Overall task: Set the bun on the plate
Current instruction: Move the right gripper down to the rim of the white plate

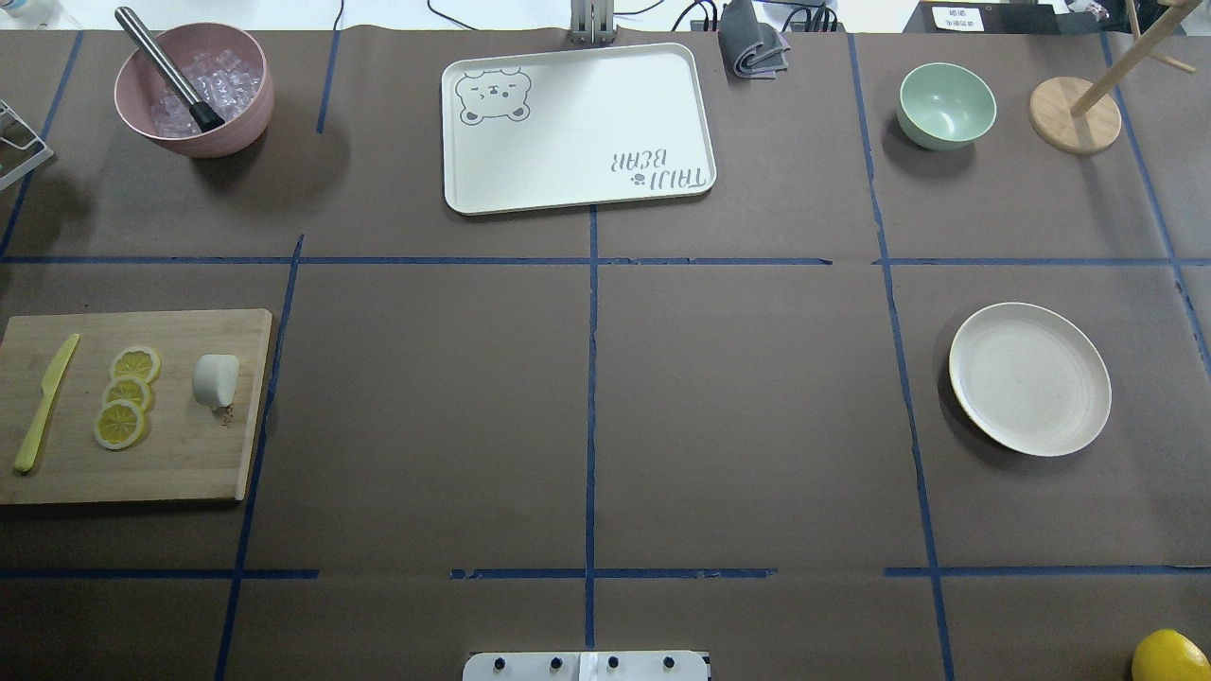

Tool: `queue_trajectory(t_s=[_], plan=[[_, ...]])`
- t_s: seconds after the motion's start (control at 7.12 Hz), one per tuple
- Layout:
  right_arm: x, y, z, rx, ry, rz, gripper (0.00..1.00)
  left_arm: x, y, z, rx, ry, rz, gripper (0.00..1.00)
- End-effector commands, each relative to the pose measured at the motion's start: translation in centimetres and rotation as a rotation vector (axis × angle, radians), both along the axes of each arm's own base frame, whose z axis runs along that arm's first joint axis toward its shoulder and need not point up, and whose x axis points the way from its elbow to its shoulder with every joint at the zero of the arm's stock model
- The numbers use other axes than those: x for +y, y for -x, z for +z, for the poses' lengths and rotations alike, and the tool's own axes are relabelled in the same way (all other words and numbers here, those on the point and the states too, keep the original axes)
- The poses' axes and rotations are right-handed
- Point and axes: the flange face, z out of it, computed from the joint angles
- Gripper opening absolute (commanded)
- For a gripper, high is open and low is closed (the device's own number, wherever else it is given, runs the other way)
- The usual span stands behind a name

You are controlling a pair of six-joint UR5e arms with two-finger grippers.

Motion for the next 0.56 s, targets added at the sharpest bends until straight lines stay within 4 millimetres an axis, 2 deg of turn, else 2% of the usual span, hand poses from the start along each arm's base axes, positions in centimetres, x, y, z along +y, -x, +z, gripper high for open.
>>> queue_trajectory(t_s=[0.0, 0.28, 0.42], plan=[[-0.2, 0.3, -0.5, -0.029, -0.011, -0.002, 1.0, 0.0, 0.0, 0.0, -0.002, -0.004, 0.001, 1.0], [-1.1, 2.0, -2.4, -0.232, -0.097, -0.009, 1.0, -0.2, -0.1, 0.4, 0.0, 0.006, 0.0, 1.0], [-1.7, 4.1, -3.2, -0.261, -0.059, 0.044, 1.0, -0.2, -0.1, 0.4, 0.0, 0.006, 0.0, 1.0]])
